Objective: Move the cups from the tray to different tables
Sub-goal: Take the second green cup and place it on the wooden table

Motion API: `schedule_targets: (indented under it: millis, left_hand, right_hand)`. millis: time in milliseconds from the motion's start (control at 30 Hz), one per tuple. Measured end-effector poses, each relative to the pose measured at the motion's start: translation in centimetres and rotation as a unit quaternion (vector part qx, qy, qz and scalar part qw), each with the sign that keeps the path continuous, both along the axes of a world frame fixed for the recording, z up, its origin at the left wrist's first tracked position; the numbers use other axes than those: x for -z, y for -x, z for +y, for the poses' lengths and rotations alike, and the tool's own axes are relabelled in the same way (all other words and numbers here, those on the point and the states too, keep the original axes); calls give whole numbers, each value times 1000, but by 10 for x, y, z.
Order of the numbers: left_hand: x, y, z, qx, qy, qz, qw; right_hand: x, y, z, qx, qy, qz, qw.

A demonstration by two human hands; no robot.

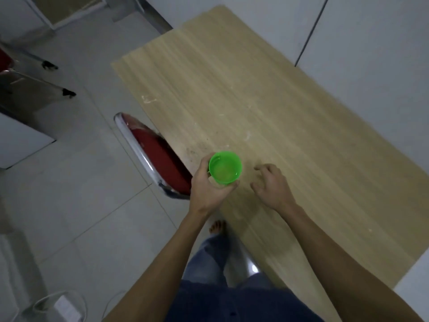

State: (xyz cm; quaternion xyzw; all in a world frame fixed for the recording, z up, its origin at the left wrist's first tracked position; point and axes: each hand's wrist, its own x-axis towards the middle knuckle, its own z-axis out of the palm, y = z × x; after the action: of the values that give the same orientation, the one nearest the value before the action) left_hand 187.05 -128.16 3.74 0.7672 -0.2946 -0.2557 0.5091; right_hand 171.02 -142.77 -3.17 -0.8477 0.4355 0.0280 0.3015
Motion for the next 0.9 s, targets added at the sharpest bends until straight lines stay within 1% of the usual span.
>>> schedule_targets:
  millis: [167,233,400,567,900]
  left_hand:
    - [20,-43,-61,-9,-4,7,1000]
    - [30,-58,-82,-21,-5,9,1000]
    - [47,-82,-127,-30,-9,16,999]
    - [56,-95,-157,-22,-12,17,1000]
    - [70,-102,-185,-32,-37,29,998]
  right_hand:
    - [20,-49,-39,15,85,-1,996]
    - [33,-62,-48,8,107,27,994]
    - [58,-67,-50,6,115,57,992]
    - [62,-66,-48,11,128,79,988]
    - [65,-67,-48,24,144,69,987]
